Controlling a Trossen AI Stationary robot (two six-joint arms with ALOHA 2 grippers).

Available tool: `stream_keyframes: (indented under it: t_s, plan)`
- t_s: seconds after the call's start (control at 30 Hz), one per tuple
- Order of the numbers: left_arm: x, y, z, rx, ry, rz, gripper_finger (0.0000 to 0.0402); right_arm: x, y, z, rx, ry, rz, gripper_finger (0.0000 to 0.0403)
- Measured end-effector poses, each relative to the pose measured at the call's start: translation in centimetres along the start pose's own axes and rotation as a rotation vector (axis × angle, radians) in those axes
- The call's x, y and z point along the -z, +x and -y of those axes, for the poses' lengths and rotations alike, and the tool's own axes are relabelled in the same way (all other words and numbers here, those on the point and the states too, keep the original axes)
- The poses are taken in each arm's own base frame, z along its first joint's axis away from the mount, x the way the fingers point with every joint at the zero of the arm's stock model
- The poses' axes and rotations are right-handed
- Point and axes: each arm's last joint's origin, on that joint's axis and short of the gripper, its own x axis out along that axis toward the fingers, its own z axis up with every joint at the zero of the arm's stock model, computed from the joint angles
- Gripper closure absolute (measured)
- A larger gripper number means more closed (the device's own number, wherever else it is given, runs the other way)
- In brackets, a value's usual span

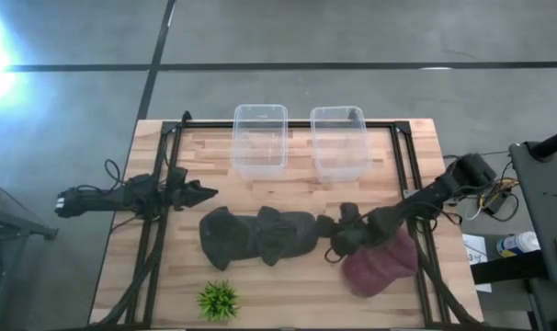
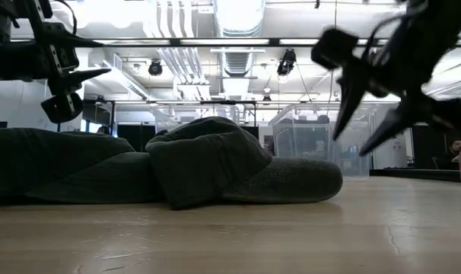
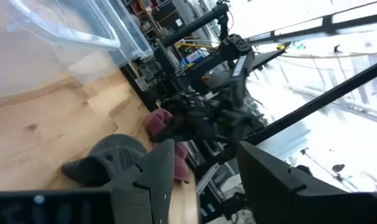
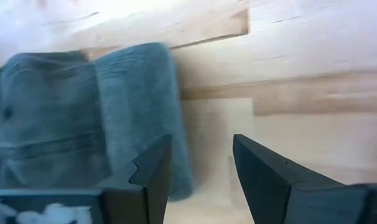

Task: Pick & Place hat
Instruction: Put the black cap into the right transparent bin

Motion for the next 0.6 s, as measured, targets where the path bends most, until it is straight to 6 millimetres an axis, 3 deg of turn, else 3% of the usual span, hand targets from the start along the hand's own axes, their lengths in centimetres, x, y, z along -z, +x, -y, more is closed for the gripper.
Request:
stream_keyframes:
  t_s: [0.2,0.43,0.6]
  plan:
    - [0.0,0.0,0.0,0.002,-0.011,0.001,0.0232,-1.2,2.5,1.7,-0.166,-0.025,-0.054,0.0248]
    - [-0.1,0.0,0.1,0.004,-0.013,0.008,0.0232,-2.1,4.9,3.3,-0.222,-0.046,-0.118,0.0262]
    - [-0.1,0.0,0.1,0.001,-0.013,0.015,0.0232,-2.0,5.3,2.6,-0.362,-0.116,-0.178,0.0264]
